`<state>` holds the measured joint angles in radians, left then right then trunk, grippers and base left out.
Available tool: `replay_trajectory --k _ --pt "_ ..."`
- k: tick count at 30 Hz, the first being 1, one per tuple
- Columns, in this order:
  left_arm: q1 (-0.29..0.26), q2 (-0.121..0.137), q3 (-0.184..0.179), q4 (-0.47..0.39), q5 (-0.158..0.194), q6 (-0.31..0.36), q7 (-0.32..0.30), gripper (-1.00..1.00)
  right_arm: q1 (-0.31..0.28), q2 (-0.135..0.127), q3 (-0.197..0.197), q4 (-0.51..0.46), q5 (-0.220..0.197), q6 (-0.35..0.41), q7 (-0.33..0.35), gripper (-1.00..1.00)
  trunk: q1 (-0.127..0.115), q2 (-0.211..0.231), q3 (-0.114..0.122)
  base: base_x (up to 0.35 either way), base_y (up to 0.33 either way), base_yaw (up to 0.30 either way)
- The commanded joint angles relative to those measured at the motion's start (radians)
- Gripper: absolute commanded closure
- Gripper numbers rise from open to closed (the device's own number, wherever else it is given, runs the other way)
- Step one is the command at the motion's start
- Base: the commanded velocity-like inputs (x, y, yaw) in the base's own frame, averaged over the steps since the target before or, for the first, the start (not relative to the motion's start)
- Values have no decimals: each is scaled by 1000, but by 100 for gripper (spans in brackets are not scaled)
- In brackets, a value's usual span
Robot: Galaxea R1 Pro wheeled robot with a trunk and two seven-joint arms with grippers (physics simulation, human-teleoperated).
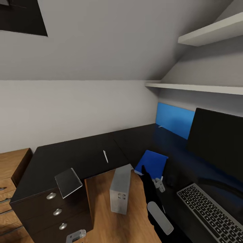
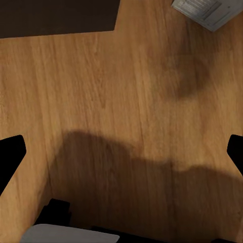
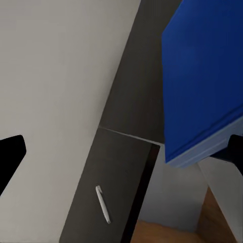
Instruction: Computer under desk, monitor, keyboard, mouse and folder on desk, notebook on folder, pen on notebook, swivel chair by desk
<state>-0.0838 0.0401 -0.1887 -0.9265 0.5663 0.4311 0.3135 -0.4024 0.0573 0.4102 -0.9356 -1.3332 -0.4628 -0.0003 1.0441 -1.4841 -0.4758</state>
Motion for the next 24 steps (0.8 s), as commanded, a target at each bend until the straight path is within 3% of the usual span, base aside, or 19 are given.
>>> replay_trajectory --k 1,12,24 --pt "-1 1 -5 -2 11 2 10 -100 -1 -1 7 -1 -8 -6 0 -100 0 -1 -1 0 0 0" --pt "-1 1 -5 -2 11 2 10 -100 -1 1 91 -1 -5 -6 -27 -100 0 -1 0 0 0 1" --pt "-1 1 -6 10 11 2 10 -100 -1 9 107 -2 45 -5 -84 -100 0 -1 16 0 0 54"
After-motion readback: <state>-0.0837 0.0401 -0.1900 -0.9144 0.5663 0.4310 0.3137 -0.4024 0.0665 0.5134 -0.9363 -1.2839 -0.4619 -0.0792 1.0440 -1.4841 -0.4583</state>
